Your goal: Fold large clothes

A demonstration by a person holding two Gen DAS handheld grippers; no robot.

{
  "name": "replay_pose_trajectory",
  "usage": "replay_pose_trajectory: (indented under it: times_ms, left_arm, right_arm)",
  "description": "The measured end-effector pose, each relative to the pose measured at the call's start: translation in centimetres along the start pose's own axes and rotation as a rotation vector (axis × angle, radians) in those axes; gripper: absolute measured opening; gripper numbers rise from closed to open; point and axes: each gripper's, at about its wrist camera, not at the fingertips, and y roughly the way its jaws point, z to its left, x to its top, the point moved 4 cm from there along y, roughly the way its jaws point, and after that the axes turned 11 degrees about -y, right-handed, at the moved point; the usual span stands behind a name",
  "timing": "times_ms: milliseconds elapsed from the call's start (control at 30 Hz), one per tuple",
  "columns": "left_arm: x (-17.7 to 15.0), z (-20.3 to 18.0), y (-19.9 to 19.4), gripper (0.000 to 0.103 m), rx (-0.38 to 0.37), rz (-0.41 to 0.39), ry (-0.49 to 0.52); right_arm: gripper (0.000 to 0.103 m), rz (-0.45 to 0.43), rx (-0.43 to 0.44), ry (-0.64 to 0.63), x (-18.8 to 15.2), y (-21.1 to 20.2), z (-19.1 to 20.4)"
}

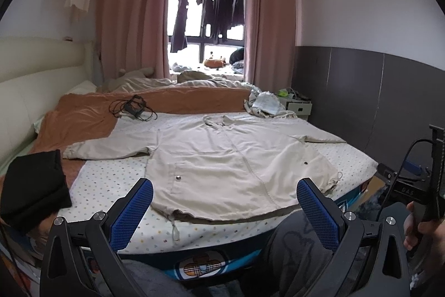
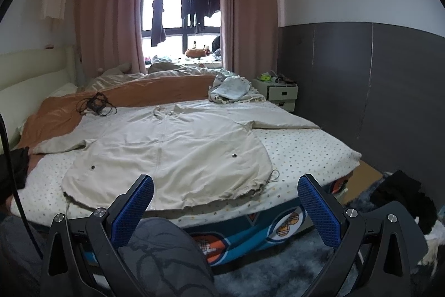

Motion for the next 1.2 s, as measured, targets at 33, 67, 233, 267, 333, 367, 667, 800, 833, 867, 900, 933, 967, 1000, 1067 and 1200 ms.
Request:
replay_pose_trajectory:
  times_ms: [33, 67, 233, 267, 333, 367, 667, 800, 833, 867, 900, 933, 967, 1000, 1067, 1200]
  left_arm:
    - [0.0, -0.1, -0.1, 0.103, -0.004, 0.0, 0.007]
    - [0.0, -0.4, -0.1, 0.103, -0.007, -0.002, 0.018]
    - [0.0, -0.4, -0.1, 0.103, -0.011, -0.011, 0.026]
    - [0.0, -0.3, 0.0, 0.103, -0.014, -0.01, 0.015]
    - [-0.2, -0.2, 0.2, 0.103, -0.02, -0.003, 0.007]
    - [-0.3, 0.0, 0.4, 0.103, -0.013, -0.003, 0.006]
    - [-0.2, -0.1, 0.9, 0.103, -0.008, -0.001, 0.001]
    - [-0.2, -0.1, 0.9, 0.103, -0.003, 0.002, 0.007]
    - [-0.2, -0.1, 0.8, 0.103, -0.004, 0.002, 0.007]
    - [-0.3, -0.1, 0.9, 0.103, -0.004, 0.002, 0.006]
    - [-0.3, -0.2, 0.9, 0.103, -0.003, 0.001, 0.006]
    - [-0.3, -0.1, 0.9, 0.103, -0.003, 0.0, 0.006]
    - [-0.3, -0.2, 0.8, 0.103, -0.002, -0.001, 0.006]
    - [-0.3, -0.2, 0.8, 0.103, -0.002, 0.0, 0.006]
    - [-0.2, -0.2, 0.8, 0.103, -0.007, -0.001, 0.009]
    - [0.0, 0.0, 1.1, 0.103, -0.009, 0.001, 0.001]
  right_arm:
    - [0.103, 0.002, -0.002, 0.004, 0.0, 0.0, -0.1]
    - [0.103, 0.003, -0.002, 0.009, 0.1, 0.1, -0.2]
    - [0.103, 0.0, -0.007, 0.027, 0.5, 0.2, -0.5]
    - [0.103, 0.002, -0.008, 0.024, 0.5, 0.2, -0.4]
    - [0.103, 0.005, -0.012, 0.019, 0.2, 0.4, -0.3]
    - [0.103, 0.008, -0.013, 0.018, 0.0, 0.5, -0.2]
    - [0.103, 0.005, 0.0, 0.025, 0.3, 1.1, -0.4]
    - [0.103, 0.014, 0.0, 0.026, -0.2, 1.4, -0.3]
    - [0.103, 0.016, 0.002, 0.028, -0.2, 1.5, -0.3]
    - [0.103, 0.017, 0.001, 0.03, -0.2, 1.5, -0.4]
    - [0.103, 0.016, 0.0, 0.031, -0.3, 1.5, -0.4]
    - [0.103, 0.016, 0.002, 0.029, -0.2, 1.5, -0.4]
    - [0.103, 0.015, 0.001, 0.027, -0.2, 1.5, -0.4]
    - [0.103, 0.013, -0.001, 0.025, -0.2, 1.5, -0.4]
    - [0.103, 0.01, -0.003, 0.023, -0.1, 1.5, -0.5]
    - [0.103, 0.004, -0.004, 0.027, 0.1, 1.5, -0.5]
